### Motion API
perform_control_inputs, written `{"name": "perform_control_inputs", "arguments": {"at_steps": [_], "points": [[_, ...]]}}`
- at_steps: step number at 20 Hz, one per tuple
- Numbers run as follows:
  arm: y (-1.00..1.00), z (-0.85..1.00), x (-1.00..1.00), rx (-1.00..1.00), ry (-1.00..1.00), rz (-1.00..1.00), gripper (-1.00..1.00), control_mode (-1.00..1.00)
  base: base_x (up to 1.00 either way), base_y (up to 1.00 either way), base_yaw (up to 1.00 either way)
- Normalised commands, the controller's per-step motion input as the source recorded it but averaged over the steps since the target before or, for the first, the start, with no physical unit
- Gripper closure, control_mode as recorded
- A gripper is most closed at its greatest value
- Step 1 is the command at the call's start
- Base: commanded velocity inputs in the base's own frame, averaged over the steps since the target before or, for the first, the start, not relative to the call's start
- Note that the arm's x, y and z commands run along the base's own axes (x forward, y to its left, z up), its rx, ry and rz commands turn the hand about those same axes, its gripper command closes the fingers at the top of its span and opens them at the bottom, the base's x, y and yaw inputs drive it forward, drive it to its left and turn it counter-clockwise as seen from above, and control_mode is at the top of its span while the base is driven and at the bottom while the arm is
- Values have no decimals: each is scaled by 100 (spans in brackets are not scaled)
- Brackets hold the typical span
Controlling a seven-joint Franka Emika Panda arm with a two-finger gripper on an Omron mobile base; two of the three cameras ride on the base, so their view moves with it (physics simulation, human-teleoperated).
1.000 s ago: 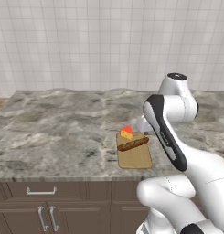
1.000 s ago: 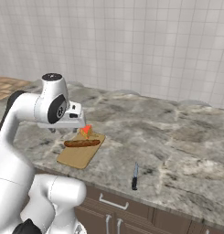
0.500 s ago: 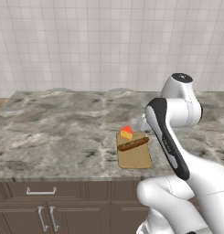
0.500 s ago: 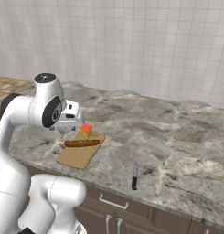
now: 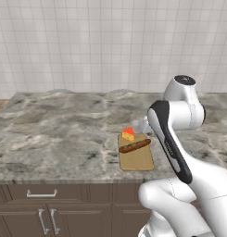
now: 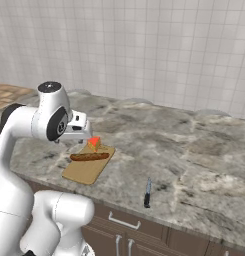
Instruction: Retrieve the sausage and cheese from the fridge and place them on the cutting board on the counter.
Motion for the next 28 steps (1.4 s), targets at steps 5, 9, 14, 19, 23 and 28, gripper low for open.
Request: {"name": "perform_control_inputs", "arguments": {"at_steps": [5, 9, 14, 19, 23, 28], "points": [[0, 0, 0, 0, 0, 0, -100, 100, -41, 0, 0], [0, 0, 0, 0, 0, 0, -100, 100, -86, -11, 8], [0, 0, 0, 0, 0, 0, -100, 100, -44, -16, 39], [0, 0, 0, 0, 0, 0, -100, 100, 0, -44, 71], [0, 0, 0, 0, 0, 0, -100, 100, -3, -56, 88], [0, 0, 0, 0, 0, 0, -100, 100, -12, -69, 85]]}}
